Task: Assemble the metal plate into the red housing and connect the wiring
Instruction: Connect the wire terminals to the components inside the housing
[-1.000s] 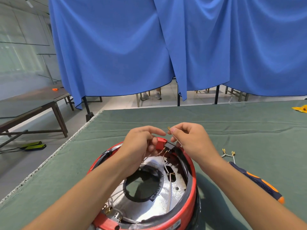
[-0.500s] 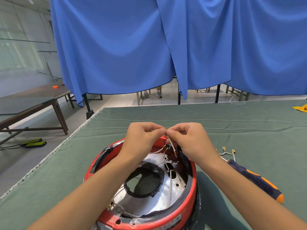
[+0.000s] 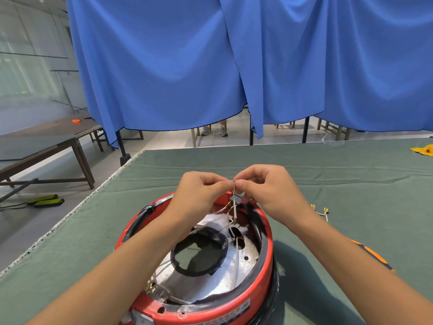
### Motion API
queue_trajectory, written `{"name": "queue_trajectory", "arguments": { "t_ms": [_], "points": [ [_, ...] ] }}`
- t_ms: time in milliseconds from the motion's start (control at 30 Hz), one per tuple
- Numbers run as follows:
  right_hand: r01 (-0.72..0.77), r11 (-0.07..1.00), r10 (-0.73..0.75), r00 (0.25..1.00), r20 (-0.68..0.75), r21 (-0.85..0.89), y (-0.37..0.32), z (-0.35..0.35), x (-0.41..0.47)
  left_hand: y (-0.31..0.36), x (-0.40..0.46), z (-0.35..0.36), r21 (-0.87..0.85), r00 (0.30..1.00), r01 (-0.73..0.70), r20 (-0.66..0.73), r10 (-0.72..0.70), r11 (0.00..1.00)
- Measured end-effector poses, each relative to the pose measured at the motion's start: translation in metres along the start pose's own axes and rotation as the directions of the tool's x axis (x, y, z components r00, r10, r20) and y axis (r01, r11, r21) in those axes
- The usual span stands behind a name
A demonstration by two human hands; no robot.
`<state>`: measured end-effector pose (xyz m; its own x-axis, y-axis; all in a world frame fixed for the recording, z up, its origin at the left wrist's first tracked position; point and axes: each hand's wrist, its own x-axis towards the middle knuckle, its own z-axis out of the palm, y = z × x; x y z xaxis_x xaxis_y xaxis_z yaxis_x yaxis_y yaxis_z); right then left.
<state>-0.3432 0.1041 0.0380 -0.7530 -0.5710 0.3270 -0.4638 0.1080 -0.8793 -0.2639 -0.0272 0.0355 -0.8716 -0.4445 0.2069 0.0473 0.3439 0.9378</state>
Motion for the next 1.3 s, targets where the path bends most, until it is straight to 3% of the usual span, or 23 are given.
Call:
{"name": "queue_trajectory", "arguments": {
  "t_ms": [100,300,400,467,633,1033,1300],
  "points": [
    [-0.034,0.994,0.038,0.998,-0.04,0.108,0.001,0.004,0.0,0.001,-0.001,0.002,0.03,1.0,-0.014,0.017,0.013,0.999],
    [-0.061,0.989,0.068,0.996,-0.052,0.137,0.003,0.005,-0.001,0.0,0.0,0.001,0.036,0.998,-0.056,0.02,0.055,0.998],
    [-0.065,0.995,0.052,0.986,-0.157,-0.075,0.012,0.007,0.001,-0.002,-0.001,0.0,0.276,0.993,-0.109,0.066,0.094,0.955],
    [-0.08,0.97,0.033,0.979,-0.201,-0.23,0.02,0.009,0.002,-0.003,-0.003,0.001,0.48,0.985,-0.168,0.125,0.122,0.861],
    [-0.155,0.95,0.114,0.98,-0.163,-0.272,0.035,0.014,0.003,0.0,-0.008,0.003,0.708,0.974,-0.226,0.171,0.148,0.669],
    [-0.171,0.958,0.15,0.983,-0.108,-0.232,0.041,0.014,0.007,-0.002,-0.009,0.006,0.804,0.962,-0.271,0.209,0.175,0.529],
    [-0.171,0.956,0.149,0.983,-0.106,-0.237,0.042,0.014,0.007,-0.005,-0.007,0.006,0.805,0.963,-0.263,0.191,0.188,0.532]
  ]
}}
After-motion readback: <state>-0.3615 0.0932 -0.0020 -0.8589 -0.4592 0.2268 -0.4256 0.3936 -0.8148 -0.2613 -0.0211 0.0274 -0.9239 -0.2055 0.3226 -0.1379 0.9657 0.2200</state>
